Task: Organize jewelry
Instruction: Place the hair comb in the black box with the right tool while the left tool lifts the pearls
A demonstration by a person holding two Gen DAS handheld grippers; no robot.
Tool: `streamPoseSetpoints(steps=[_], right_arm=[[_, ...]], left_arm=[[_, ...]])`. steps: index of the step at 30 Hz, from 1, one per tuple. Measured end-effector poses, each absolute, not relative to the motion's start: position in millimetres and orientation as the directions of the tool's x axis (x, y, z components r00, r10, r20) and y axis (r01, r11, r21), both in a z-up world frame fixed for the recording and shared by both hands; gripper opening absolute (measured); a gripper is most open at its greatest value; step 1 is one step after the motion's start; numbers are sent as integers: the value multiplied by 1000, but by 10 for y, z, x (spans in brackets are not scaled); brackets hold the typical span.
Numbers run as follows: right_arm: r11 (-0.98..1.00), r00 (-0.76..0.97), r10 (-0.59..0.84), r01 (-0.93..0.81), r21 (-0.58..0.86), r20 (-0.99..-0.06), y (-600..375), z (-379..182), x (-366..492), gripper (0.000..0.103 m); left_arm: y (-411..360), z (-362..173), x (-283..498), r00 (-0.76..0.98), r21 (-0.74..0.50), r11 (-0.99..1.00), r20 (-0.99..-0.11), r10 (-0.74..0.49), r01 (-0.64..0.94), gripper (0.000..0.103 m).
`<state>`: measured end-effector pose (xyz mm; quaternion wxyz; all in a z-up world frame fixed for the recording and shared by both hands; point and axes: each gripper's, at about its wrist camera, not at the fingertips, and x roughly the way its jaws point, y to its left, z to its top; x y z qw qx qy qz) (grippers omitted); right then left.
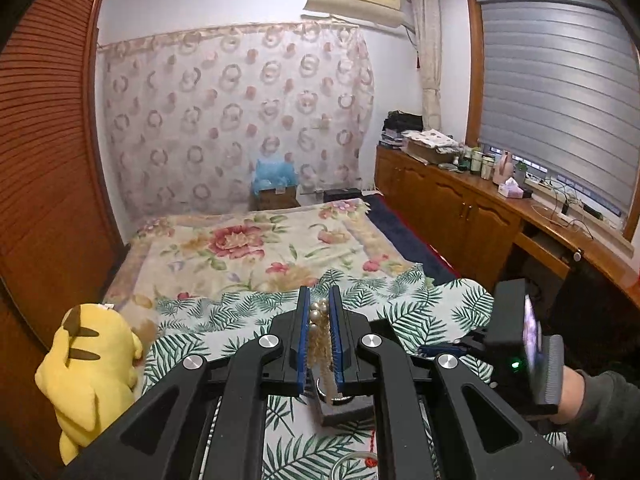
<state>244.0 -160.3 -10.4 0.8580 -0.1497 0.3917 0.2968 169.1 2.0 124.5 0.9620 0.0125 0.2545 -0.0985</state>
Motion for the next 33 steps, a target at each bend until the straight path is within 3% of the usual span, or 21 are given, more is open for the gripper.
streamPoseSetpoints(steps=[15,18,33], right_arm=[[755,453,373,-655,-19,-810,-1330,-392,2673,58],[756,448,386,-655,-2,-806,-1345,-390,2669,64],[796,508,438,-602,57,-741,-1942,-66,2478,64]], left_arm=[[81,1214,1795,844,-22,983,-509,-167,181,8],[86,1212,1795,845,-23,983,-508,-168,182,8],[13,1107,1900,838,-17,982,-520,-167,186,8]])
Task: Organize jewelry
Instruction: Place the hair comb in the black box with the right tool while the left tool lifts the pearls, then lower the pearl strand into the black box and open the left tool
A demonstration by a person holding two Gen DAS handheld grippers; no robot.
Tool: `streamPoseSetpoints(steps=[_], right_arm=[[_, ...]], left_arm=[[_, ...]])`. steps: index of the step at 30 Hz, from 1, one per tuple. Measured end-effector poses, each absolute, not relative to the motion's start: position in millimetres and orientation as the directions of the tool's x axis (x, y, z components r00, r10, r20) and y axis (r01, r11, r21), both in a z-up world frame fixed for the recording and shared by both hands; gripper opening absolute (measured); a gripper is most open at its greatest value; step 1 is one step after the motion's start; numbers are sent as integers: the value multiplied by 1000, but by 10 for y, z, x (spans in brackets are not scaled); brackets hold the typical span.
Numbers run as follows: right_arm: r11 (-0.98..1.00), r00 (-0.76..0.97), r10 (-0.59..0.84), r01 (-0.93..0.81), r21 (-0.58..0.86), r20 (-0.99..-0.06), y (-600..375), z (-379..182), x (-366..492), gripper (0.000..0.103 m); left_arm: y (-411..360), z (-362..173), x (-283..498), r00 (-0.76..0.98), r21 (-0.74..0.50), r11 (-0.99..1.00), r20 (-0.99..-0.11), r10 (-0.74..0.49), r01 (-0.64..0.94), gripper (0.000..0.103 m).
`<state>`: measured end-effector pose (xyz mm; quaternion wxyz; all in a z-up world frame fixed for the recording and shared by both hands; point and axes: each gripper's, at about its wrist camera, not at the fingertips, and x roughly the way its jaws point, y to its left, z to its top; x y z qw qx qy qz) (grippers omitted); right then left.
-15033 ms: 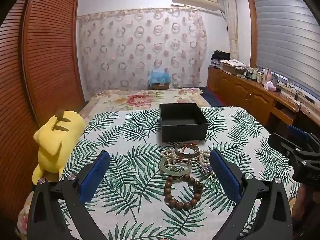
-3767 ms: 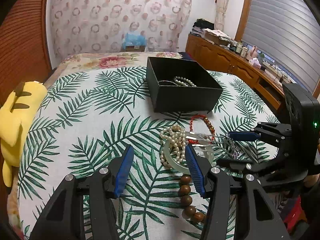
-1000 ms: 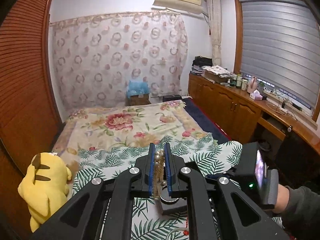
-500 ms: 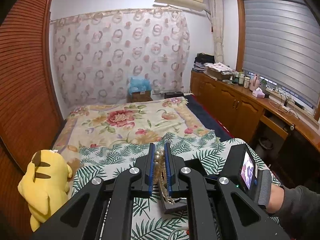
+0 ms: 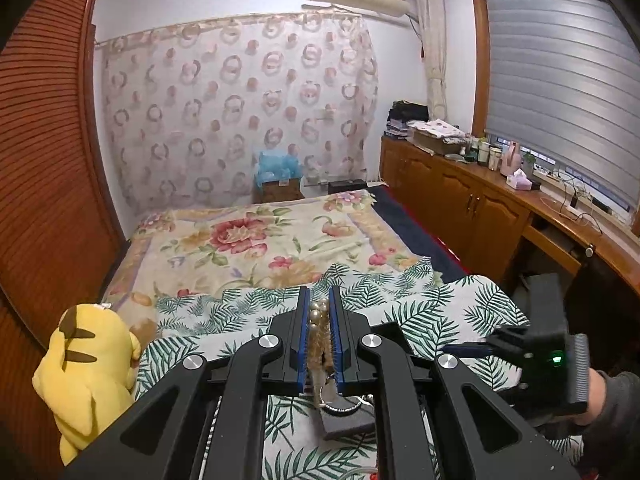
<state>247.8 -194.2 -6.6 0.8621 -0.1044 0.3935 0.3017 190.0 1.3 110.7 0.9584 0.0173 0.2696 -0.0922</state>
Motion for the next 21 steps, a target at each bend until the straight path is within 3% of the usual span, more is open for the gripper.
streamPoseSetpoints(steps=[21], right_arm=[[790,549,509,-604,106,-664,-2240,-40,2378,64]], left_arm=[[-323,684,2684,784,32,973,-599,-164,228,9]])
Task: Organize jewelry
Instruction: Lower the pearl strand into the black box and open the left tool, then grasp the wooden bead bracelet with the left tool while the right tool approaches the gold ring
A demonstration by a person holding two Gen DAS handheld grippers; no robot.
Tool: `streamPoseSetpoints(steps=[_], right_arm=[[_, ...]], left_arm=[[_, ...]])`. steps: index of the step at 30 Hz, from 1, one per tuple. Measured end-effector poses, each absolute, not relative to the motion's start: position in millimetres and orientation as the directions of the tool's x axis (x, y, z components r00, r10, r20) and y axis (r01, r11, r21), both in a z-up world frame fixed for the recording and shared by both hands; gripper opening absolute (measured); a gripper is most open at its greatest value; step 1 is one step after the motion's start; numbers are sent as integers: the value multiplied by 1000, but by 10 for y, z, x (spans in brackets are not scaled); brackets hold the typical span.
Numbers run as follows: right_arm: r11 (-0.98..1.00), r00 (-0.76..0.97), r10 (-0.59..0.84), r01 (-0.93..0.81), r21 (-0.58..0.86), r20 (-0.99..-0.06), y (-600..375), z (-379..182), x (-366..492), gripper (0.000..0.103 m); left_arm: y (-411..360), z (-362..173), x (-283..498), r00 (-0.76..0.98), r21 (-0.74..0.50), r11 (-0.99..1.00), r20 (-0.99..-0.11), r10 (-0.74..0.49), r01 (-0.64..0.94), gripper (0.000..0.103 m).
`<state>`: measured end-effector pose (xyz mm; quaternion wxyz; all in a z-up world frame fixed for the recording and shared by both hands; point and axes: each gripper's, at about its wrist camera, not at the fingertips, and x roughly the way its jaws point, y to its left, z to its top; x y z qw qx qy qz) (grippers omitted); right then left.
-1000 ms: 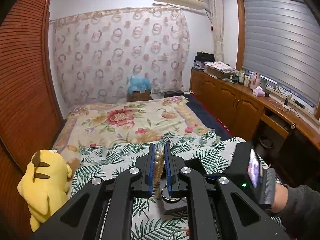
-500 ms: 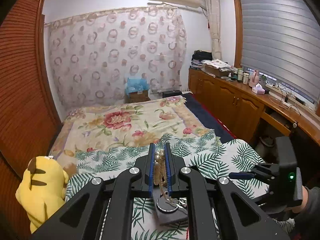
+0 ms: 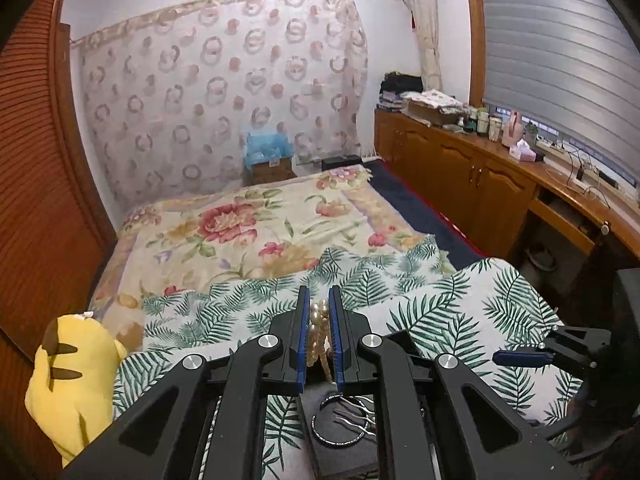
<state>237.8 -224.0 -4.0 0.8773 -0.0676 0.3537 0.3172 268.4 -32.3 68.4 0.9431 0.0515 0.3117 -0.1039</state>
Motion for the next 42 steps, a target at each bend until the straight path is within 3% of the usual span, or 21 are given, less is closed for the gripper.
streamPoseSetpoints(steps=[3,10,17,22,30,34,42], right_arm=[[793,557,505,-601,100,-660,-2244,-56,2315,64],[805,580,506,-583,110,-638,-2305,-54,1973,64],[812,594,501,-575,102,-629,-2241,-90,1554,64],[805,575,501,-583,105,-647,-2178,-180,1332,54],[799,542,506,-588,128,-671,-2105,-368,971,49],[799,530,507,-585,140,-680,-2090,-469,819,40],[814,523,493,-559,157,-695,-2135,-605,711,35]], left_arm=[[-340,599,2680,775,28,971,-608,-172,238,24],[-319,412,2247,760,13,964,-618,-201,266,36],[-296,205,1727,744,27,959,-638,-201,282,37],[-308,157,1434,749,44,955,-631,-201,294,49],[-323,9,1013,735,48,955,-649,-194,294,50],[-302,-127,831,718,33,956,-668,-196,291,61],[-264,-483,661,655,-24,961,-728,-205,274,63]])
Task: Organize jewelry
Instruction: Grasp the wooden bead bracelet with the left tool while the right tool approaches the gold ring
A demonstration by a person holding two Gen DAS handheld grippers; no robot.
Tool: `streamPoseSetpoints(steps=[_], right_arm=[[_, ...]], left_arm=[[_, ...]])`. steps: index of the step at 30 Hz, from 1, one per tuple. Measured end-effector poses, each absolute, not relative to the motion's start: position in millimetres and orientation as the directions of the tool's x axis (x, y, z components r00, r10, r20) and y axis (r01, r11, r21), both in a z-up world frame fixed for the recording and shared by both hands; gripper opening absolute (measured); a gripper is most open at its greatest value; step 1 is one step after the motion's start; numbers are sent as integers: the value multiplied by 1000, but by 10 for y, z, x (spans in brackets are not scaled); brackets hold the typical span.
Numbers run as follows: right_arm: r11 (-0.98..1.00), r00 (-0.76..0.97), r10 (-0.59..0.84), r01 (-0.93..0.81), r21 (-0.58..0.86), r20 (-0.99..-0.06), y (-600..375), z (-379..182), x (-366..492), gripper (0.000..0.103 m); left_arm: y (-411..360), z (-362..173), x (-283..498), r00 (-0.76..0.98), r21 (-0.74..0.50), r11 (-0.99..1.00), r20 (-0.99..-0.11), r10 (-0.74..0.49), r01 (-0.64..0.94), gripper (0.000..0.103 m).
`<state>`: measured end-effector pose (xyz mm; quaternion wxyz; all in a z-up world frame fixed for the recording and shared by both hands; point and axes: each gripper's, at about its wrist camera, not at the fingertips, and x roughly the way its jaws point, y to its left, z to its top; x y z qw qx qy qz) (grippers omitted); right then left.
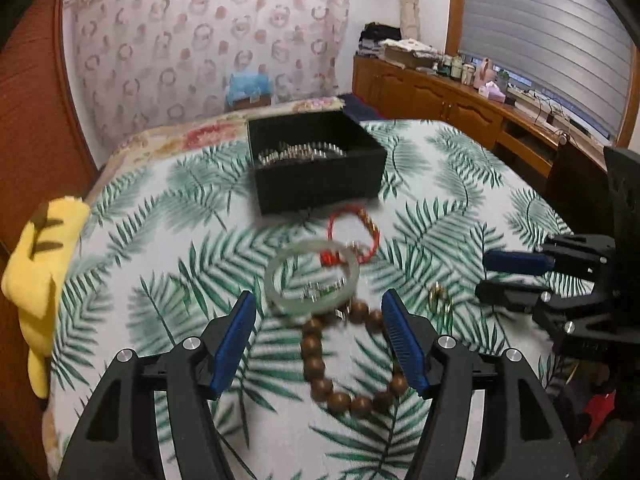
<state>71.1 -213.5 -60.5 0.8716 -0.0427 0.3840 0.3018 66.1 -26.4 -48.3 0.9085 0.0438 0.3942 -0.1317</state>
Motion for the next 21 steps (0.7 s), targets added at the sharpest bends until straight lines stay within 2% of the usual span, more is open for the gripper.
streamPoseSetpoints(steps=[3,12,13,14,15,17,19,21], right_arm=[[813,514,492,-560,160,-703,-2144,-655,677,35],[814,503,478,-563,147,-720,-2121,-771,619,35],[813,501,476,-564,145,-723,-2113,-785,619,35],[812,499,475,-565,143,-725,-2106,-793,616,35],[812,498,475,-566,142,-725,-2101,-799,614,35],[811,500,474,-569,138,-725,-2090,-793,607,35],[810,504,476,-571,135,-721,-2092,-768,610,35],[809,506,478,-572,135,-718,-2093,-745,617,35]], left_arm=[[-273,-595,635,633,-36,962,-746,-205,270,70],[-275,-753,617,605,-42,962,-769,-204,270,70],[-269,-755,614,603,-41,962,-772,-201,269,63],[-265,-762,615,597,-41,962,-777,-200,269,51],[-254,-773,619,591,-40,963,-782,-197,267,47],[-227,-800,630,583,-38,965,-791,-187,258,31],[-212,-822,636,579,-35,967,-796,-179,252,25],[-210,-823,629,584,-26,968,-794,-171,249,22]])
